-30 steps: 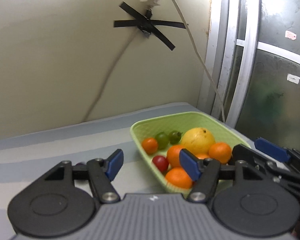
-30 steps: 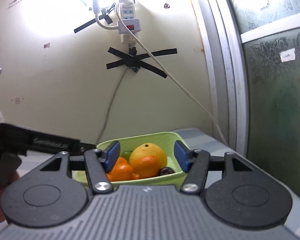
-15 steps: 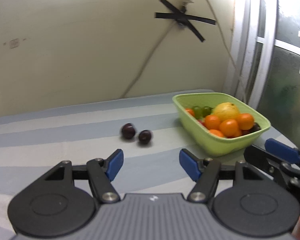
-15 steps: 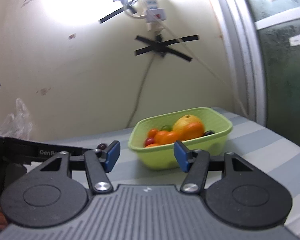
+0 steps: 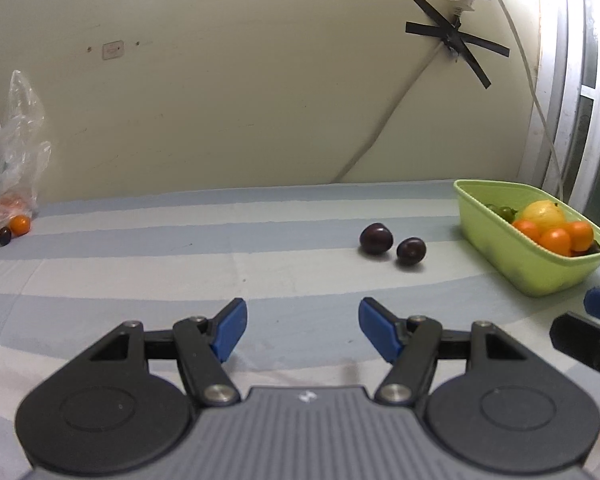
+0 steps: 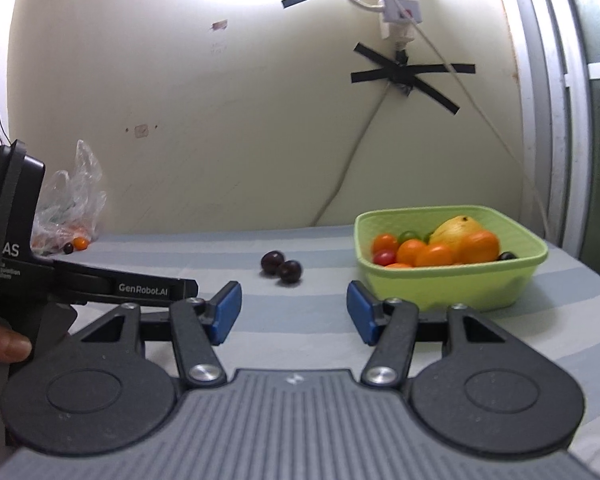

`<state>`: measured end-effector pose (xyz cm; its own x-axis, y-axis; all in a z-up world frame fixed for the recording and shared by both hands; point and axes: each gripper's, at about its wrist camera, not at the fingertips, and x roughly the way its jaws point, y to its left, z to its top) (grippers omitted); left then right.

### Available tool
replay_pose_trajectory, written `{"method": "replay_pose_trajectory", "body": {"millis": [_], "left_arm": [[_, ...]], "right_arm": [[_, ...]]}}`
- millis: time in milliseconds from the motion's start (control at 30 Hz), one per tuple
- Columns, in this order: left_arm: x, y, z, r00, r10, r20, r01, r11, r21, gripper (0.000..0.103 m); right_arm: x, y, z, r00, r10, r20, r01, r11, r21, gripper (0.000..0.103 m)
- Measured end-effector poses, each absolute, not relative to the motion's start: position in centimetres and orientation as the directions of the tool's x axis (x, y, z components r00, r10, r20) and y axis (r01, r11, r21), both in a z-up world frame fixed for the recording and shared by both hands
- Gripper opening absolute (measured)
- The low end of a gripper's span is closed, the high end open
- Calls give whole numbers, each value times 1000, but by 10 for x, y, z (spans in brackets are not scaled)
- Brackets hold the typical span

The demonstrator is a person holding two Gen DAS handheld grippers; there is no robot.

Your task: Organize fruits

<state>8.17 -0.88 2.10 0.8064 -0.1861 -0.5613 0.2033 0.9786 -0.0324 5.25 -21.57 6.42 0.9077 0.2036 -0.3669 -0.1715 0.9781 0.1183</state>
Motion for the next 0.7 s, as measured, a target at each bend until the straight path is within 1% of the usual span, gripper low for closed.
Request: {"method": "replay_pose_trajectory", "body": {"millis": [167,300,400,533,600,633,700], "left_arm": [[78,-13,14,797,-229,-559,249,968,-41,63],[71,-19,14,803,-264,-534,293,956,-32,65],[69,-20,14,795,-291,-532,316,948,-44,66],[66,-21,13,772,-327,-545,344,936,-74,66],[64,-22,14,774,-328,-542,350,934,-66,71],[63,-22,14,776,-328,-539,352,934,-62,77],[60,-24,15,783,-327,-529,356,933,-50,78]], "right_arm": [[49,-219,56,913,145,-382,-103,986,128,61],[53,-243,52,913,83,-401,17,971,240,61],[54,-259,48,909,56,-413,87,943,321,61],[53,-257,48,914,46,-404,93,944,317,61],[53,-258,48,913,37,-405,103,942,320,61],[53,-260,47,914,35,-404,107,940,325,61],[54,-261,46,916,29,-401,114,938,328,61]]}}
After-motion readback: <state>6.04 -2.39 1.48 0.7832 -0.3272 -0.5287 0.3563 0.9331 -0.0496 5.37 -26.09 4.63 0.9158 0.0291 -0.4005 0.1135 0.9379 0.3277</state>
